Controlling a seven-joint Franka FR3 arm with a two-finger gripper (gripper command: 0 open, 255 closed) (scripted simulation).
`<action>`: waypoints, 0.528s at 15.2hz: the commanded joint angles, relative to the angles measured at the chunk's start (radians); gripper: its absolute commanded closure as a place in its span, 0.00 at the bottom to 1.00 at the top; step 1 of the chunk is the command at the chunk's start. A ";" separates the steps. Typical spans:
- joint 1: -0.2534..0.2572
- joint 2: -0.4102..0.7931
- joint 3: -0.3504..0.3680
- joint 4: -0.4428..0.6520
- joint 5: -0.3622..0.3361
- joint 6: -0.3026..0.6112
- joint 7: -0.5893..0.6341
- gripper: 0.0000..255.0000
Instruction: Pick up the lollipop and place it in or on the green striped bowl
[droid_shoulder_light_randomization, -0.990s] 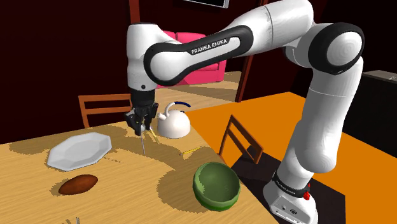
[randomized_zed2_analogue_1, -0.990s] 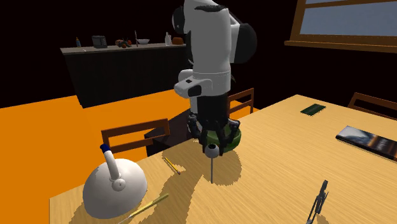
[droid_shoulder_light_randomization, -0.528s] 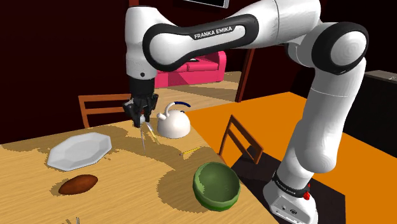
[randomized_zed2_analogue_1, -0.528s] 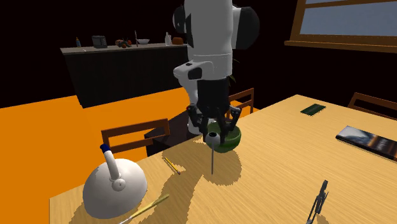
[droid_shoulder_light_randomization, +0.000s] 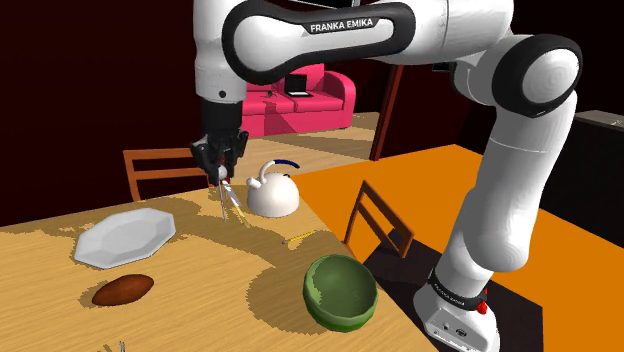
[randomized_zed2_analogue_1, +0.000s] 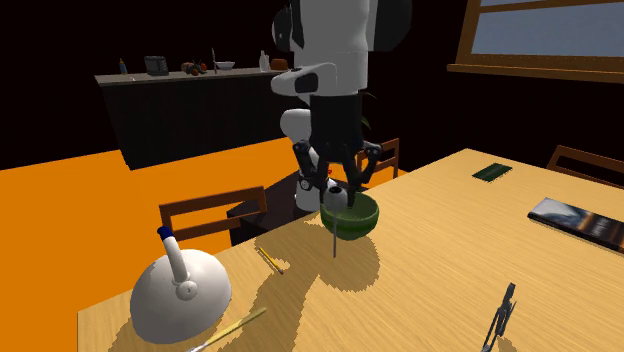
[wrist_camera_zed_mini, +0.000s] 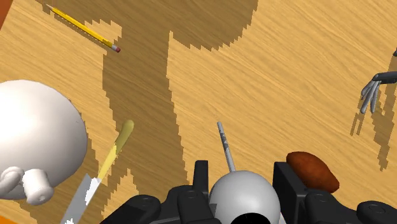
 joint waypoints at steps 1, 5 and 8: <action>-0.005 -0.044 0.001 -0.037 0.019 -0.003 -0.007 1.00; -0.012 -0.217 -0.003 -0.202 0.096 0.003 -0.036 1.00; -0.003 -0.343 -0.014 -0.308 0.148 -0.009 -0.055 1.00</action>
